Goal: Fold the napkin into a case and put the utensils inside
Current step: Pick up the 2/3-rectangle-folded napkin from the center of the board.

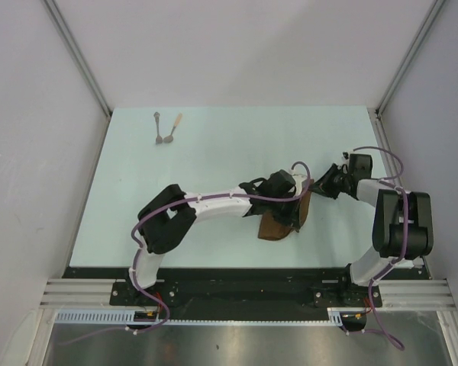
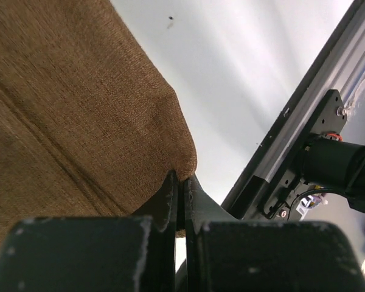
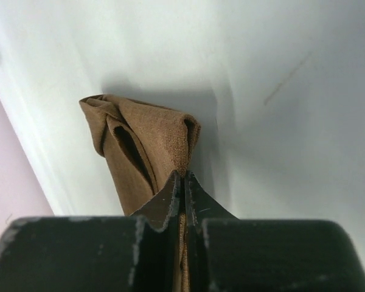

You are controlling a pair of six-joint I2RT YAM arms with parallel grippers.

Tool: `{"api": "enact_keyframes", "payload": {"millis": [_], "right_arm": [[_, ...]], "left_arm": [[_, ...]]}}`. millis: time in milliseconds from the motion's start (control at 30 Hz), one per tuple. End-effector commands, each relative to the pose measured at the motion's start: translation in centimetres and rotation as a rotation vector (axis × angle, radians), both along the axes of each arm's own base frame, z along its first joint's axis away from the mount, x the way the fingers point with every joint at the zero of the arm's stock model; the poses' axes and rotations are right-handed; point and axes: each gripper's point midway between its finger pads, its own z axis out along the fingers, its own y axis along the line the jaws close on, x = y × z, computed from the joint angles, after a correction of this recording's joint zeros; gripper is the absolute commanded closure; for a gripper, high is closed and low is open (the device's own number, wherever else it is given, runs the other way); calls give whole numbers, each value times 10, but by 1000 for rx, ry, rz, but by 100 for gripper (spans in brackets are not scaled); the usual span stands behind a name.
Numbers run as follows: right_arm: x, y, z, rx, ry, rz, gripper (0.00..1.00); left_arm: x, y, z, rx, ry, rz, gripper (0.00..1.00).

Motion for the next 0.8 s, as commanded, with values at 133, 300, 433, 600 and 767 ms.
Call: {"api": "enact_keyframes", "payload": {"millis": [133,300,433,600,767], "right_arm": [[13,1,45,-141,-70,39,100],[23,15,49,-132,-62,52,100],[27,33,51,-141,-56,85,100],[32,45,53,-139,-56,102,100],[41,59,57,-136,-66,116,100]], "left_arm": [[-14,-5,10,-56,15,-24,100],[-14,6,11,-48,-5,-10,100],[-16,22,2,-30,-4,15,100],[-11,36,6,-33,-13,51,100],[-7,45,10,-76,3,75,100]]}}
